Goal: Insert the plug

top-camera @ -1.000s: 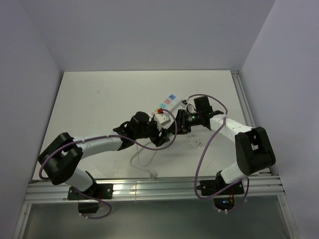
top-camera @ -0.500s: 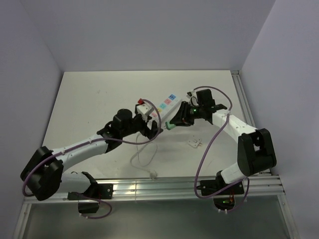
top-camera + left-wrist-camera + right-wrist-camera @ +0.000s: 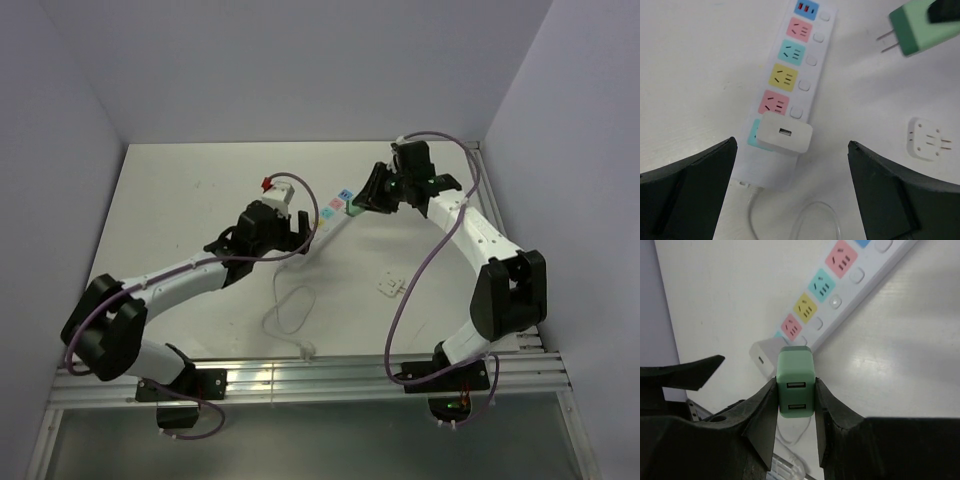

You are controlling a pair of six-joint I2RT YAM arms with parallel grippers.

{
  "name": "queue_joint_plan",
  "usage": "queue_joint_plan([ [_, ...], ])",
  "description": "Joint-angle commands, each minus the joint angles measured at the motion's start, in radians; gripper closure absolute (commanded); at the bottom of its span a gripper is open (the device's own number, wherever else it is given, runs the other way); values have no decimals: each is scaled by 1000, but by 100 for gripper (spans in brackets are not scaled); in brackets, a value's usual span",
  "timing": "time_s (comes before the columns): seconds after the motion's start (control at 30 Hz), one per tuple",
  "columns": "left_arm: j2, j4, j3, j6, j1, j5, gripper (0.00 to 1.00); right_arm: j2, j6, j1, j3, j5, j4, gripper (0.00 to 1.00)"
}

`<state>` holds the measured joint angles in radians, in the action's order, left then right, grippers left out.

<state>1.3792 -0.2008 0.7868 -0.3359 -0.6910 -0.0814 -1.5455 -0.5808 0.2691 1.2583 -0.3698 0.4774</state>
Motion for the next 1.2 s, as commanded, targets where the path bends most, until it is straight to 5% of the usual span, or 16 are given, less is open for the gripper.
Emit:
queue_joint_plan([
  [0.0,90,108,130,-57,1,-89,1,-31,18,-36,82,58,41,100],
  [0.3,305,411,417,-169,-18,-116,0,-48,26,-114,132,36,47,100],
  [0.43,400,567,541,-238,-67,-242,1,-59,22,-128,135,26,38,100],
  [0.8,474,747,609,-443,-96,-339,1,-97,19,-134,162,-23,10,100],
  [1.17,503,690,597,-431,-88,-340,29,-81,21,-139,144,-46,-10,100],
])
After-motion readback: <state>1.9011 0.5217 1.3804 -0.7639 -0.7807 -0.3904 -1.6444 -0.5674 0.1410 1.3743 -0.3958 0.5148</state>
